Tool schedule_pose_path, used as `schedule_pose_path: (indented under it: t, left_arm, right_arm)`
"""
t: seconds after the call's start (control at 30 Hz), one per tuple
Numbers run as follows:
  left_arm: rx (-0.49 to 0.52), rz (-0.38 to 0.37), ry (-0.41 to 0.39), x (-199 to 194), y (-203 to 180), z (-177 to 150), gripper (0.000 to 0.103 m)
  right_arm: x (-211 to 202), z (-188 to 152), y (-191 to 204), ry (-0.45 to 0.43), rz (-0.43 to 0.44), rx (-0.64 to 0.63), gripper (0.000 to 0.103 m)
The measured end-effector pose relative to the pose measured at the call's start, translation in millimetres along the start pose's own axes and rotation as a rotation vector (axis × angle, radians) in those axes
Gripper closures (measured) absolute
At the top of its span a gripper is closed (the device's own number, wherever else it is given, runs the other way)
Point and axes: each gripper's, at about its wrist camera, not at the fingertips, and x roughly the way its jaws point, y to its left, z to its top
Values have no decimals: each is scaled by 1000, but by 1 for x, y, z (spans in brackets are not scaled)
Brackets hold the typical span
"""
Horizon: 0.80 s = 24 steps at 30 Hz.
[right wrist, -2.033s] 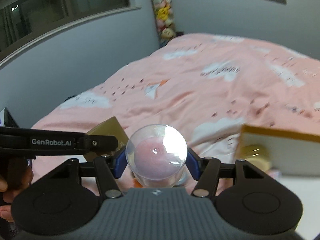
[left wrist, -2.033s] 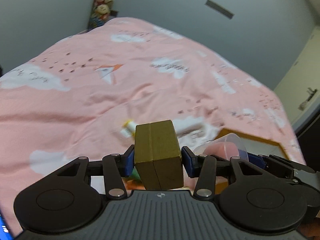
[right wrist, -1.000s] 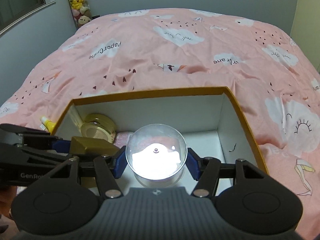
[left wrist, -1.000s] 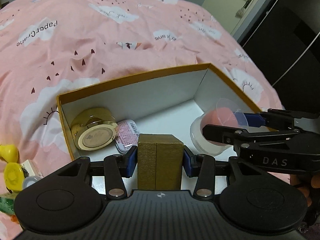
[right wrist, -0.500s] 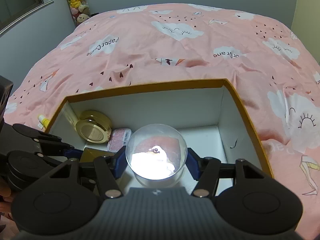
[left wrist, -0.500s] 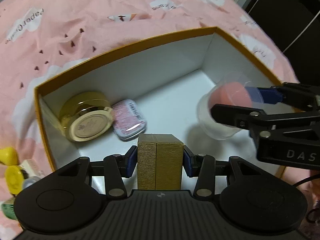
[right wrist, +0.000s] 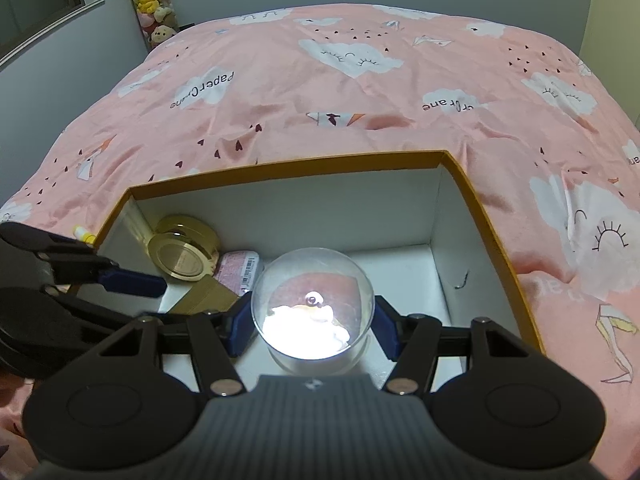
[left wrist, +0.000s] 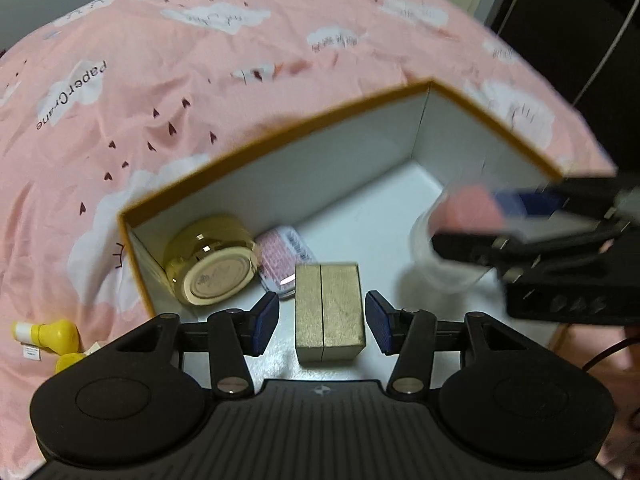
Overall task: Organize rigid objects
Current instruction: 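Release the olive cube in the box with the left gripper while the right lowers the clear case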
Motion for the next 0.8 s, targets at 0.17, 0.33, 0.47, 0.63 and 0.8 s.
schedule_pose_path:
  t: [0.17,0.33,0.47,0.63,0.8]
  left_arm:
    - [-103,-37,-106,-31,27,-2,44]
    - [-216,-20,-200,-54,54,-12,45]
    - [-287,-4,-192,-52,73,-25,56]
    - [-377,-80,-157,-39,89,-40,70]
    - [-402,-128,-159,-35,94,-49,74]
  right_arm:
    - [4,2,11,10,23,-27,43]
    - [16,10,25,27,12,-65,43]
    - [25,15,37,38,-6,-102,43]
    - [35,24,46,65,9,-99,43]
    - [51,21,52,137,79,-40,43]
